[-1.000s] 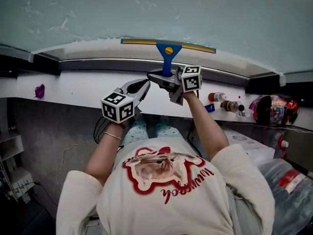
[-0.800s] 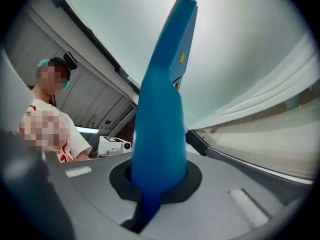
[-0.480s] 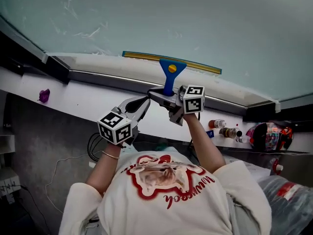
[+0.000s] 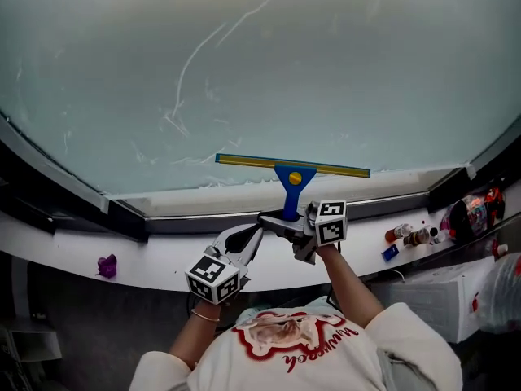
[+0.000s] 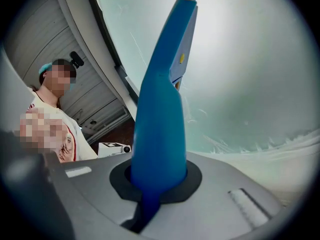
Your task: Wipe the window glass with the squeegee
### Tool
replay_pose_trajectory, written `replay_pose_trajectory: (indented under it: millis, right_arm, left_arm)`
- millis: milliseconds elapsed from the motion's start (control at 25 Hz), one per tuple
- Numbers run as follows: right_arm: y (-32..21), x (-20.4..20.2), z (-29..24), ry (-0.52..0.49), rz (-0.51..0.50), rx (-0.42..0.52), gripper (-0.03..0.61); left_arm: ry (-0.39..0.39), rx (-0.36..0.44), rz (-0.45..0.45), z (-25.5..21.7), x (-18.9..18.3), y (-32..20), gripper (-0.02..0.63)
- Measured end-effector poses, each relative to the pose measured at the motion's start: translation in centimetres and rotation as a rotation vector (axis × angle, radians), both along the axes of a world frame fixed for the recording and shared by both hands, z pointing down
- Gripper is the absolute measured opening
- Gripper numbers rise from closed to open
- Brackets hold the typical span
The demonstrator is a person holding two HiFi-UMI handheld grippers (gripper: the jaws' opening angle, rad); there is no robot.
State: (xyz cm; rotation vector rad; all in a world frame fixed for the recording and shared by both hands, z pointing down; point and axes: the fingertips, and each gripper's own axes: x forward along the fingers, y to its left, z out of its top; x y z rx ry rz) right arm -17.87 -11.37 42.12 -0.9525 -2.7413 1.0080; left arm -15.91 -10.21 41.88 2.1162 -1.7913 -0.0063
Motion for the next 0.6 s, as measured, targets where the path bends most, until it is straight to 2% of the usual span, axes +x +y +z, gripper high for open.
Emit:
replay_pose_trajectory:
  millis: [160, 320, 440, 600]
  right_arm:
    - [1.6, -1.1, -1.3, -0.016, 0.016, 0.028, 0.012]
    - [2.1, -0.9, -3.1, 0.036, -0.004, 0.073, 0.012]
    - [1.5, -1.2, -6.2, -0.019, -0.033, 0.049, 0.012]
    - [0.5, -1.9, -13.5, -0.084, -0.082, 0.026, 0.014]
  left_arm:
    - [-0.024, 0.040, 0.034, -1.4, -1.2, 1.6, 0.005]
    - [-0.025, 0.072, 0.038, -2.3, -1.1, 1.8, 0.005]
    - [-0.033, 0.119, 0.001, -6.3, -1.3, 1.3, 0.005]
    - [-0.139, 0.243, 0.000, -13.8, -2.0, 0.6, 0.005]
